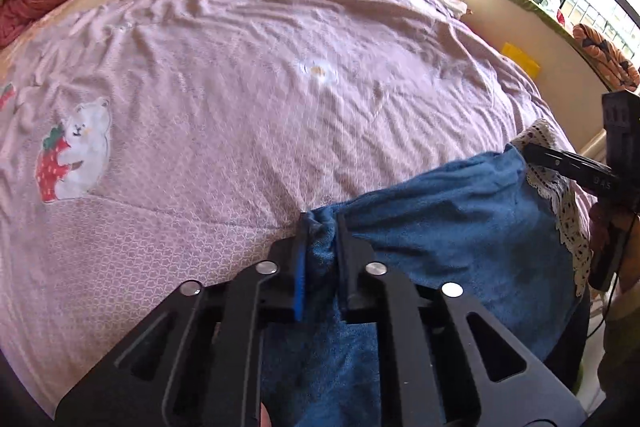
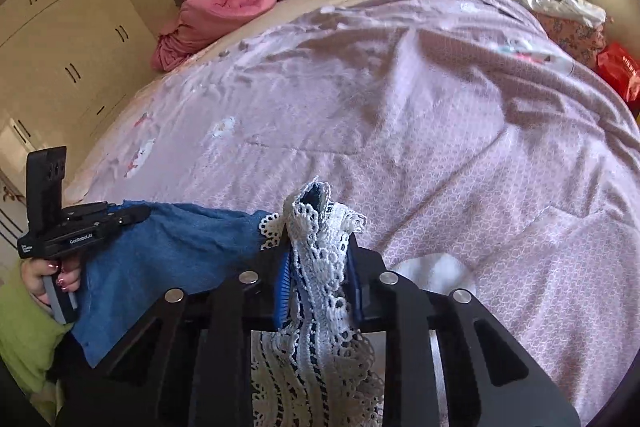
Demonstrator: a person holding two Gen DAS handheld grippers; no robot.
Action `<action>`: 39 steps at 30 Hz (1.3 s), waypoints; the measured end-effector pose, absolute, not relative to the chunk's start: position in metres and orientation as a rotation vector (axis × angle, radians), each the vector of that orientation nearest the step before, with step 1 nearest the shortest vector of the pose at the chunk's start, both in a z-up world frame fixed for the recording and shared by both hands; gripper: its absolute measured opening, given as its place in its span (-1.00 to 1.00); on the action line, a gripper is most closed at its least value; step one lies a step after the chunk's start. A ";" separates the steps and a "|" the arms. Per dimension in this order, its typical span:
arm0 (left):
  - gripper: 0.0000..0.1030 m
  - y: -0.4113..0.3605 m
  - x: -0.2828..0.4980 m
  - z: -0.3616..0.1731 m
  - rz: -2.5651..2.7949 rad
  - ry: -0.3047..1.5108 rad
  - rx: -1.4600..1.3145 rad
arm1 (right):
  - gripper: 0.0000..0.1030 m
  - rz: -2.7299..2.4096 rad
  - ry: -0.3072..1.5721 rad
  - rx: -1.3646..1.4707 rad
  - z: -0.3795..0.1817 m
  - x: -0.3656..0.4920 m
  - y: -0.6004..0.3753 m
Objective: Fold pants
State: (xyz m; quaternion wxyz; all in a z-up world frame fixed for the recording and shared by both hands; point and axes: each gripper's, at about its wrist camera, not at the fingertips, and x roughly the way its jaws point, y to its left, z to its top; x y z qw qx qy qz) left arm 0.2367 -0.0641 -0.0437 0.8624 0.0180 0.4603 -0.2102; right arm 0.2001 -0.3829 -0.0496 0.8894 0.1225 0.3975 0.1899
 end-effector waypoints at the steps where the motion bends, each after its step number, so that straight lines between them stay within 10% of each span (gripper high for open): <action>1: -0.95 -0.062 0.237 -0.039 -0.432 0.947 0.033 | -0.64 0.393 0.788 0.267 -0.041 0.196 -0.385; 12: -0.98 -0.063 0.264 -0.047 -0.319 0.939 0.027 | -0.62 0.299 0.897 0.043 -0.050 0.253 -0.360; 18: -0.94 -0.053 0.253 -0.039 -0.324 0.898 -0.010 | -0.17 0.266 0.885 0.098 -0.056 0.250 -0.371; 28: -0.21 -0.025 0.182 0.006 -0.301 0.777 -0.015 | 0.19 0.260 0.776 0.302 -0.020 0.143 -0.420; 39: -0.16 0.017 0.085 -0.017 -0.210 0.825 0.035 | 0.17 0.275 0.871 0.373 -0.055 0.084 -0.416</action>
